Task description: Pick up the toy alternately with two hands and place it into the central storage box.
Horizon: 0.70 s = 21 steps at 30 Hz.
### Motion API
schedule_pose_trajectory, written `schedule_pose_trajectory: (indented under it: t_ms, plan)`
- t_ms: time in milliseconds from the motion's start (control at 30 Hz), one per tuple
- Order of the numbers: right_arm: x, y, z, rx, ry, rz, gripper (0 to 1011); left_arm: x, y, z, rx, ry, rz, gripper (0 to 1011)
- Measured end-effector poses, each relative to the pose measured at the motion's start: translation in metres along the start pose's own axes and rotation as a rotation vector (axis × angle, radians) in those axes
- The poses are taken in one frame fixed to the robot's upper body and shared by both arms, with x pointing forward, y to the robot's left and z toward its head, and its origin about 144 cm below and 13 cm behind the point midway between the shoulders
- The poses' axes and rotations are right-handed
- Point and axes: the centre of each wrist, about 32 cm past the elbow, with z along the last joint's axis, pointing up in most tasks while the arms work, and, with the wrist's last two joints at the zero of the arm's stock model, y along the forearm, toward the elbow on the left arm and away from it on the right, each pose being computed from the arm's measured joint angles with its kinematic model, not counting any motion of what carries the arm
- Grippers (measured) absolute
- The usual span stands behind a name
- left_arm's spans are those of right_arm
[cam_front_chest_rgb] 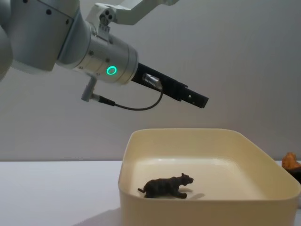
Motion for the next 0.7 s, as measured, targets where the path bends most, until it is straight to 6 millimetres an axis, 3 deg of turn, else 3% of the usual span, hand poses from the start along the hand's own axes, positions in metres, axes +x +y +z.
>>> schedule_pose_trajectory:
  t_ms: [233, 433, 700]
  plan:
    - [-0.013, 0.02, -0.006, -0.026, -0.018, 0.006, 1001, 0.0, 0.0, 0.0, 0.0, 0.0, 0.0, 1002]
    - [-0.02, 0.029, -0.009, -0.037, -0.031, 0.005, 889, 0.0, 0.0, 0.0, 0.0, 0.0, 0.0, 1001]
    - [-0.026, 0.037, -0.01, -0.044, -0.045, 0.004, 628, 0.0, 0.0, 0.0, 0.0, 0.0, 0.0, 1002]
